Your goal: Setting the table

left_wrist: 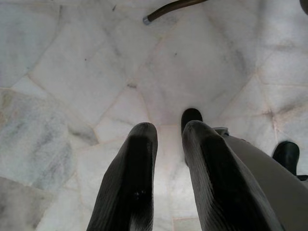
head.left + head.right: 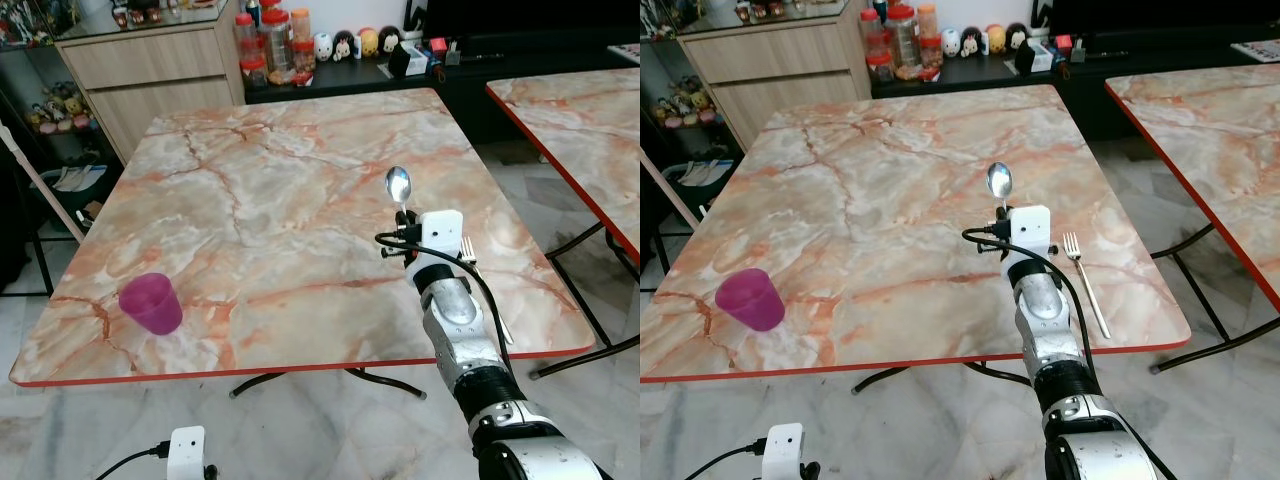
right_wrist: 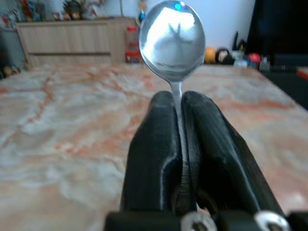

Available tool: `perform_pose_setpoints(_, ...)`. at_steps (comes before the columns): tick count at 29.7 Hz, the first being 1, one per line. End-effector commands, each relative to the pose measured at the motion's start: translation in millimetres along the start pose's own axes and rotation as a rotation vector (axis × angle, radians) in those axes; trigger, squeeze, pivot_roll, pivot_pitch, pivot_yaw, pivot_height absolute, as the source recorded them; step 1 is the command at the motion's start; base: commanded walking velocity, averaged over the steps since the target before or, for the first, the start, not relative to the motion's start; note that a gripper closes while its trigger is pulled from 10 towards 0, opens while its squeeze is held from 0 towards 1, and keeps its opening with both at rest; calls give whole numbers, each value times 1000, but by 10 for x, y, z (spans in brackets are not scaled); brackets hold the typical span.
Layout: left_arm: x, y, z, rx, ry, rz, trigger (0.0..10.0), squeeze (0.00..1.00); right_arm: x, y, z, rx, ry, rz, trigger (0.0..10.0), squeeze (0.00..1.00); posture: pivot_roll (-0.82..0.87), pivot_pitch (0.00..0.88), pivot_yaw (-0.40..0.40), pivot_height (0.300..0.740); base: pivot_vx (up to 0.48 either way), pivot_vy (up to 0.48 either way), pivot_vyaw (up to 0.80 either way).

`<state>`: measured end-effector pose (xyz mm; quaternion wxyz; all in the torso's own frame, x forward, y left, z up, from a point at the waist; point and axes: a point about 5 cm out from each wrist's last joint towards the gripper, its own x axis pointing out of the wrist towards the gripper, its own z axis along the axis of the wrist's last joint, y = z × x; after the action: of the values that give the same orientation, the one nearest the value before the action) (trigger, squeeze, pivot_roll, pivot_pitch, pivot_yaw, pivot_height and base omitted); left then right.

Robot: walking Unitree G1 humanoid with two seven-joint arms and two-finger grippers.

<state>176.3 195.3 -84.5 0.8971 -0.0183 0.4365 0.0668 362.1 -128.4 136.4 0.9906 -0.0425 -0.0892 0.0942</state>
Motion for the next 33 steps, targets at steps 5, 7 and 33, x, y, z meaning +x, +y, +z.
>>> perform_pose_setpoints(5, -9, 53, -30, 12, 7, 37, 10000, 0, -2, 72, 130, 0, -100, 47, 10000, 0, 41, 34, 60, 740, 0, -331, 0)
perform_pose_setpoints(7, -9, 53, -30, 12, 7, 38, 10000, 0, -4, 73, 131, -1, -102, 47, 10000, 0, 41, 34, 60, 740, 0, -334, 0)
perform_pose_setpoints(33, -5, 26, -19, 14, 2, 38, 10000, 0, -38, 47, 248, -37, -177, 61, 10000, 0, 28, 36, 54, 740, 0, -371, 0)
